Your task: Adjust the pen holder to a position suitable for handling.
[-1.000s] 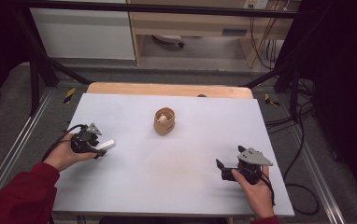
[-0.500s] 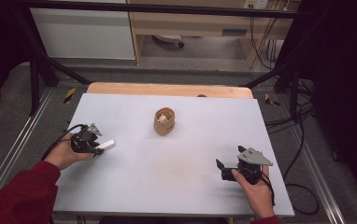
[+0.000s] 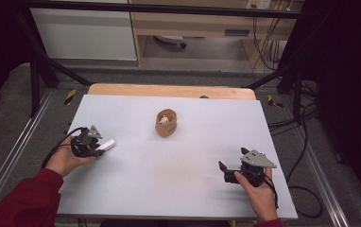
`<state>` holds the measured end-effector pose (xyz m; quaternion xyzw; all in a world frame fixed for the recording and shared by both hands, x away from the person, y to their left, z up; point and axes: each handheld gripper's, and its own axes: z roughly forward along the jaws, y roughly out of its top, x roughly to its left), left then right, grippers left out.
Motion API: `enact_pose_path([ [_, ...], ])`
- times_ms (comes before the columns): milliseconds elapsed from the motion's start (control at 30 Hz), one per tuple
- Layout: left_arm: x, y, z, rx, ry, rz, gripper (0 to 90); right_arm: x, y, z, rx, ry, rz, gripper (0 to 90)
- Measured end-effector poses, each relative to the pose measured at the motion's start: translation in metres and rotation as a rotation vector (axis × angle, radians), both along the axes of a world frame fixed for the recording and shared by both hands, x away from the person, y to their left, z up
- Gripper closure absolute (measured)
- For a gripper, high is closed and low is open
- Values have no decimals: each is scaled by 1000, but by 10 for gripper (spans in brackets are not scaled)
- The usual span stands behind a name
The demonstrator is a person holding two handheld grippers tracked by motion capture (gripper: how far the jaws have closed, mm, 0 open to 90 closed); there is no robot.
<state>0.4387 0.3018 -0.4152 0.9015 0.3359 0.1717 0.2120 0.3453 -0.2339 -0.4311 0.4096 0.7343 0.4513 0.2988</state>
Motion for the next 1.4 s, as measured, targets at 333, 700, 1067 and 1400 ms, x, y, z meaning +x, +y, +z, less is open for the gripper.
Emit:
enact_pose_path([
  [333, -11, -6, 21, -91, -176, 2, 682, 0, 0, 0, -1, 2, 2, 30],
  [700, -26, -28, 8, -288, -250, 34, 682, 0, 0, 0, 0, 2, 2, 30],
  [1067, -40, -59, 0, -441, -303, 51, 682, 2, 5, -1, 11, 6, -1, 28],
  [1400, -56, -88, 8, -550, -363, 28, 682, 2, 8, 2, 41, 10, -27, 30],
])
